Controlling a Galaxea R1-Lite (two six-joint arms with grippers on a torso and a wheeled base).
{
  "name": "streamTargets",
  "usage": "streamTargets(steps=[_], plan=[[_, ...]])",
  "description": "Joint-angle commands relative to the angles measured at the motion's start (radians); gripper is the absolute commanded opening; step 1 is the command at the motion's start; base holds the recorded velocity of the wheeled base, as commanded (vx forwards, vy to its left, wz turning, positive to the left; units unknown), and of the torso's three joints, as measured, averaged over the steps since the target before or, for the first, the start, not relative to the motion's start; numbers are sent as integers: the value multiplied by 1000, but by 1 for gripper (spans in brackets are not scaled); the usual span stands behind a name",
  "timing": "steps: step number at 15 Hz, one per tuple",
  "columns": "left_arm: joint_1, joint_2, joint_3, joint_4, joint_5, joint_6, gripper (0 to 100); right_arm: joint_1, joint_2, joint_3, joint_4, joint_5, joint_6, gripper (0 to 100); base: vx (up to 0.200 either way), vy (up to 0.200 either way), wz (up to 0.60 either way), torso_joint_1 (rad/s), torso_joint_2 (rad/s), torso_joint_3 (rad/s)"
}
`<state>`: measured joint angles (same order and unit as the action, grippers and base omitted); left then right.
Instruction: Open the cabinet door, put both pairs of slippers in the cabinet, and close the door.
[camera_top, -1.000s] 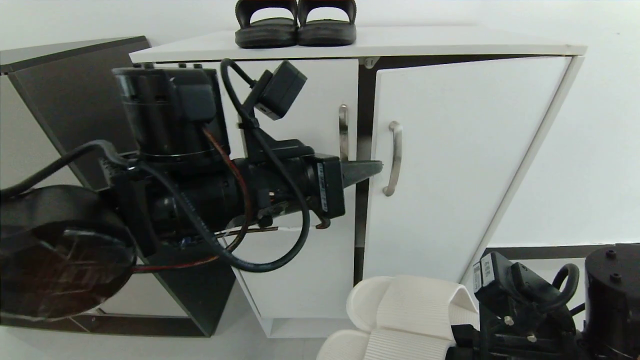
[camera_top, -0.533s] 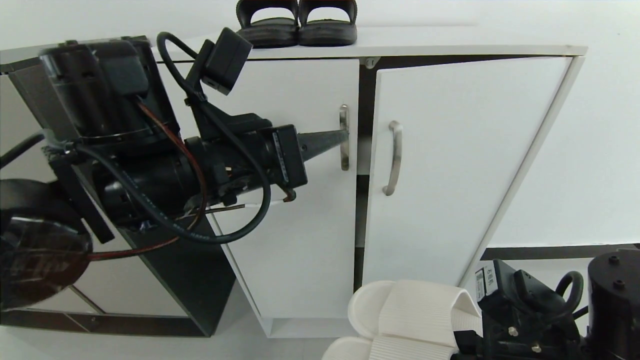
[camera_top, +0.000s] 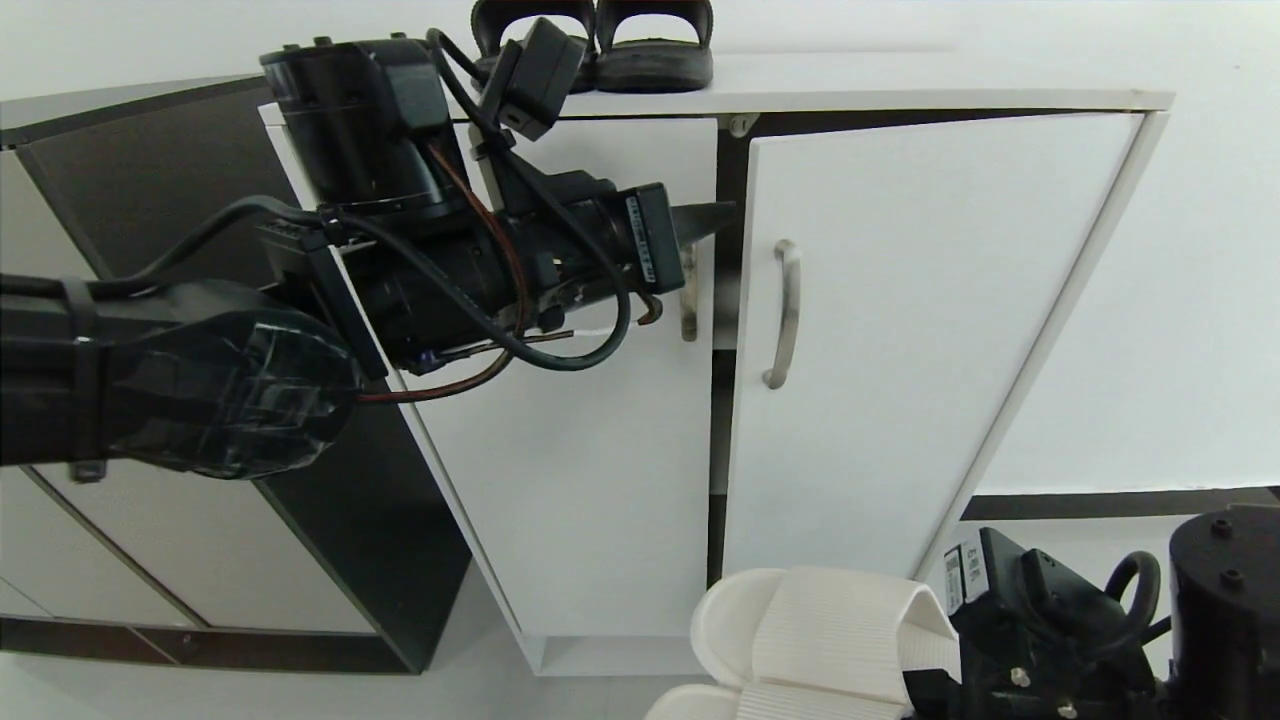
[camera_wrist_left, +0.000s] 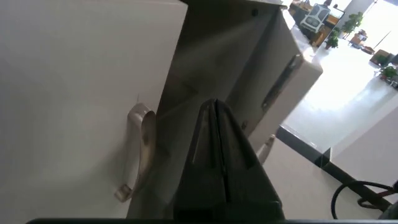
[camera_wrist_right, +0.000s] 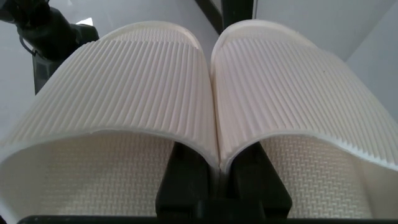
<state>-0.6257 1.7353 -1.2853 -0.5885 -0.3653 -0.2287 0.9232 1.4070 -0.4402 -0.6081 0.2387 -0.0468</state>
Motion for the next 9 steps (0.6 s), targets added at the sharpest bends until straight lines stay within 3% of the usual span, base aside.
streamTargets(steps=[1,5,9], plan=[[-3,73,-62,-1,-3,-4,0,5,4,0,8,1,-1,0,0,0,0,0,0,0],[-9,81,-72,1,-1,-32,0,6,20,-6,39,1,1,0,0,0,0,0,0,0],[-98,50,-63,1,0,-31,0,129,6,44,39,1,1,0,-200,0,0,6,1,5]])
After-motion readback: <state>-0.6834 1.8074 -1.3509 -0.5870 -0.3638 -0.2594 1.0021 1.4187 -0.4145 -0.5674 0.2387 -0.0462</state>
